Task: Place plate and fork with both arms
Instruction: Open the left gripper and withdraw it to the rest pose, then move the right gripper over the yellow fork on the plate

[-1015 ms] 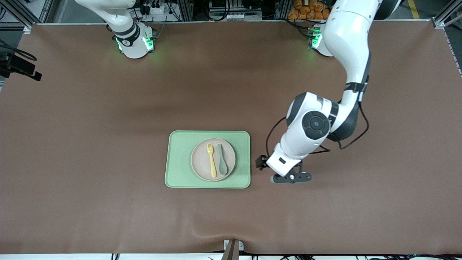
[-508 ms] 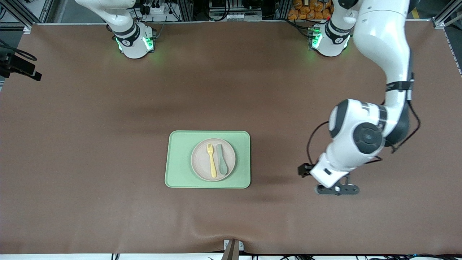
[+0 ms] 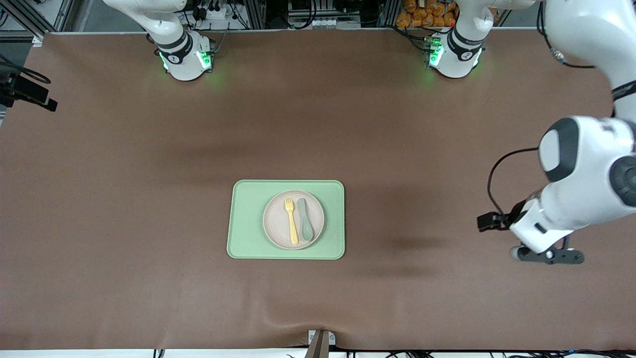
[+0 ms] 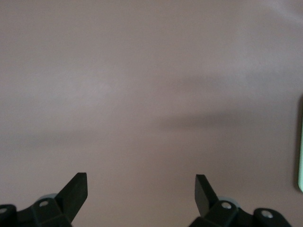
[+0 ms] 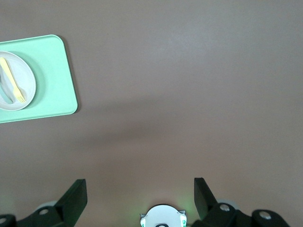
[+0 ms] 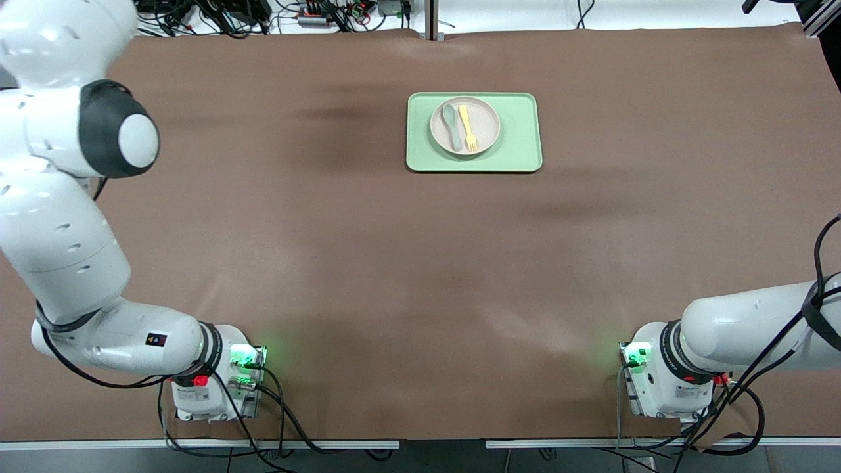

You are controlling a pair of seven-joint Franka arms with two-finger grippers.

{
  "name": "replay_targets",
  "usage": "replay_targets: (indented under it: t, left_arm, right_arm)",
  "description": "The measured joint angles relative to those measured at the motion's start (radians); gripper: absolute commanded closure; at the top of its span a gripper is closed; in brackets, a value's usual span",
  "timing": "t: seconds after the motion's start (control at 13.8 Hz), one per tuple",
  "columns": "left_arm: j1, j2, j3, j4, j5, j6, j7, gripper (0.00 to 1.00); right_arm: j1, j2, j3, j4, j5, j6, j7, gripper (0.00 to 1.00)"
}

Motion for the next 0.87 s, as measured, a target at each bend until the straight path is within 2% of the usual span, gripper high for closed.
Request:
replay_targets:
  t: [0.36,0.65,0.87]
  left_arm:
    - [0.029,-0.232,-0.008,-0.09,0.047,-0.148,0.028,0.0]
    - [0.085,-0.407,-0.007,-0.238,0.051,-0.157,0.111,0.0]
    - [0.099,-0.491,-0.007,-0.296,0.054,-0.158,0.14,0.0]
  right_arm:
    - [0.003,0.001,0.014,0.001,0.017,0.005,0.0,0.0]
    - [0.03,0.004,0.021,0.001,0.032,0.007,-0.001,0.0]
    - [0.09,0.031,0.024,-0.002,0.033,-0.001,-0.001,0.0]
